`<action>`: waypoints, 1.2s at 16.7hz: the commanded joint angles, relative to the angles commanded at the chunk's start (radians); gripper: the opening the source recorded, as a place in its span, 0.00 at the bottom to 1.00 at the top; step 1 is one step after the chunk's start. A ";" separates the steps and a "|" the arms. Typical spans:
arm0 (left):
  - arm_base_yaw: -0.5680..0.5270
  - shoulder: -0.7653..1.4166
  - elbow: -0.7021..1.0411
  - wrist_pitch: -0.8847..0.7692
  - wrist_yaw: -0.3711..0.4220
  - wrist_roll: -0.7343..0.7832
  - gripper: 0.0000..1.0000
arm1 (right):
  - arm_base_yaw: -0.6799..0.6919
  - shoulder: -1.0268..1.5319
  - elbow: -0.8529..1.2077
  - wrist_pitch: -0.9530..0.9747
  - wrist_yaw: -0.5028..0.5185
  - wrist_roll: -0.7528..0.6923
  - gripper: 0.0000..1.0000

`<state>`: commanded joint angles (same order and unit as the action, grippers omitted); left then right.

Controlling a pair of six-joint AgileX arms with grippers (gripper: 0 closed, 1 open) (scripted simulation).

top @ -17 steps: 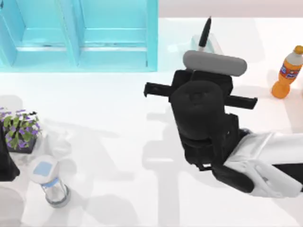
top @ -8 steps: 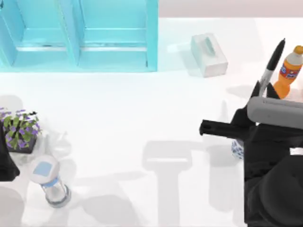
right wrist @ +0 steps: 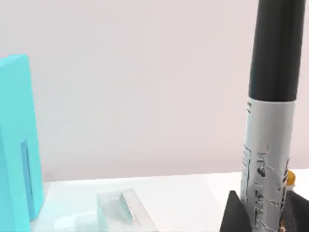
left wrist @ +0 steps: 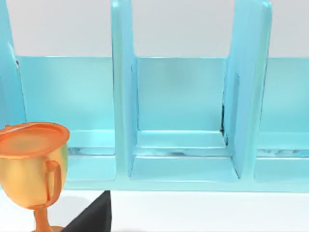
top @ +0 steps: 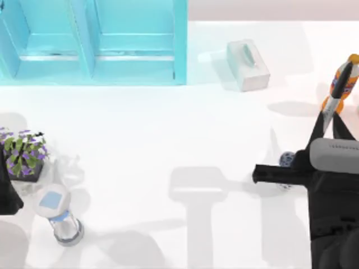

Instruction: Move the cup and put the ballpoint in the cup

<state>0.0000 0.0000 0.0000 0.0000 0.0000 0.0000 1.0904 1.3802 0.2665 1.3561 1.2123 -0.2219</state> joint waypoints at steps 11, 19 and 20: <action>0.000 0.000 0.000 0.000 0.000 0.000 1.00 | -0.171 0.126 0.041 0.013 -0.164 0.074 0.00; 0.000 0.000 0.000 0.000 0.000 0.000 1.00 | -0.182 0.136 0.048 0.017 -0.176 0.083 0.30; 0.000 0.000 0.000 0.000 0.000 0.000 1.00 | -0.182 0.136 0.048 0.017 -0.176 0.083 0.38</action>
<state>0.0000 0.0000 0.0000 0.0000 0.0000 0.0000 0.9088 1.5163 0.3143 1.3727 1.0366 -0.1389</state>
